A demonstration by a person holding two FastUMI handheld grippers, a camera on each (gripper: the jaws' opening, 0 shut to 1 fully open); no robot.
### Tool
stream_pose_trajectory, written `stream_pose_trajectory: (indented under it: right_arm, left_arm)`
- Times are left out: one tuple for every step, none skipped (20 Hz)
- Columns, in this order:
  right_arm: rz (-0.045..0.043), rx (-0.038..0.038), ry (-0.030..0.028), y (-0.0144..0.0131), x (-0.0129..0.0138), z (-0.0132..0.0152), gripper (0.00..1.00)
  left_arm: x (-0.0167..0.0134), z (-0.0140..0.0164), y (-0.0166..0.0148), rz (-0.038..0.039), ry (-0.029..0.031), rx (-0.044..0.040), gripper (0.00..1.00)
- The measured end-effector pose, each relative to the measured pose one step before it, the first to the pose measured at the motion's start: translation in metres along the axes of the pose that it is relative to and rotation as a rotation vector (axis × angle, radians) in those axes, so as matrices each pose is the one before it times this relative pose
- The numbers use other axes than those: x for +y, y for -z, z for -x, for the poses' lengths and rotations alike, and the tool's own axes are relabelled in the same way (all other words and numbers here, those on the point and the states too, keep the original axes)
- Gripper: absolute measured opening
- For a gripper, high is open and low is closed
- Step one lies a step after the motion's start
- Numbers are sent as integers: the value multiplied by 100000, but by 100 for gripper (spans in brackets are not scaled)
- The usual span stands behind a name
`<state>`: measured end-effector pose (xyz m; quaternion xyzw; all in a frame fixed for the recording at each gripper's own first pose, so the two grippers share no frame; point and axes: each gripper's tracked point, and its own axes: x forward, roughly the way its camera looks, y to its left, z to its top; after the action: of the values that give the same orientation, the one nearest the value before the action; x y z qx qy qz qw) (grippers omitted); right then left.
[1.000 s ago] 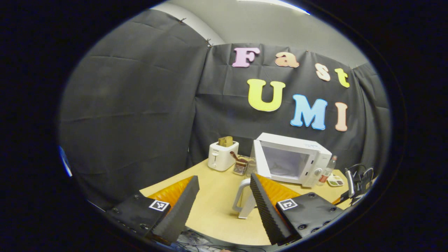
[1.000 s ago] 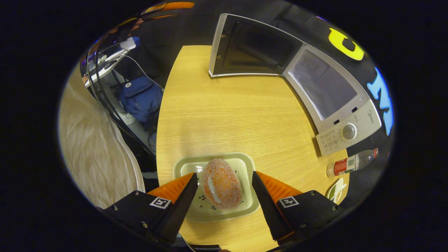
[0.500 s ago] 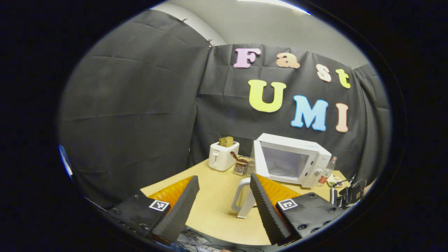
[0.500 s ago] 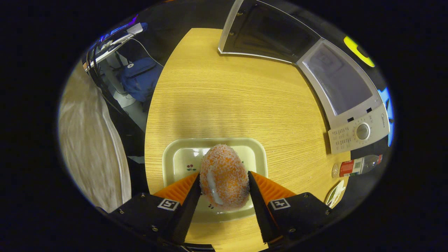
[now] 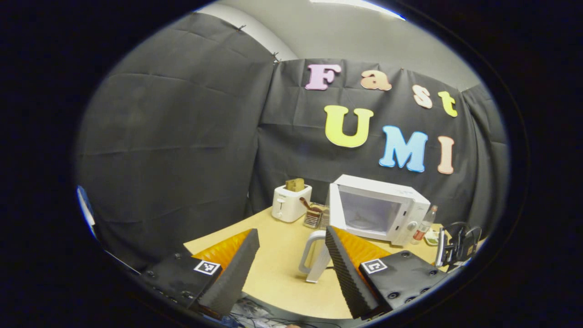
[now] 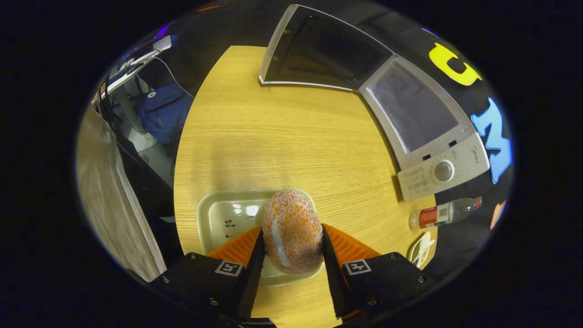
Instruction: Open the microwave oven with the left hand, put the food in, and close the microwave oven.
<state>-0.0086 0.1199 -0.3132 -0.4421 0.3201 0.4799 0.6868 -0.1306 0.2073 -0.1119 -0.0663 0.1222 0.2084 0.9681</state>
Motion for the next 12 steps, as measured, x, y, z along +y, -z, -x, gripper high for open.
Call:
stream_pose_trajectory:
  right_arm:
    - [1551, -1414, 2750, -1029, -742, 407, 66]
    - [1326, -1072, 2187, -1030, -639, 289, 66]
    - [1093, -1063, 2395, -1116, -723, 323, 66]
    - [861, -1296, 2441, -1053, -854, 80, 66]
    - [739, -1370, 2334, -1001, -903, 69, 66]
    - [801, -1556, 2656, -1040, -1049, -199, 66]
    - [824, -1178, 2353, -1021, -984, -75, 66]
    - [886, -1549, 2355, -1090, -1125, -99, 66]
    - [547, -1111, 1367, -970, -803, -46, 66]
    - [613, -1207, 1670, -1099, -890, -116, 66]
    - [958, -1220, 2511, -1073, -1160, -296, 66]
    - [645, -960, 1960, -761, -976, -534, 66]
  left_arm:
    - [45, -53, -299, -1249, 486, -524, 95]
    - [-105, -47, -390, -514, 805, -1260, 95]
    - [-73, -97, -249, 120, 1012, -1074, 95]
    - [70, -38, 13, 181, 670, -281, 96]
    - [259, -46, 37, 122, 301, 80, 95]
    - [172, -129, 73, -52, 468, -27, 95]
    - [376, -77, -172, -124, 19, -359, 95]
    - [369, -33, 23, -185, -78, -136, 95]
    - [461, 118, -44, -299, -261, -110, 95]
    - [624, 10, 169, -334, -617, -35, 95]
    - [673, 162, -27, -22, -602, 71, 95]
    - [640, 84, 75, 112, -688, 164, 94]
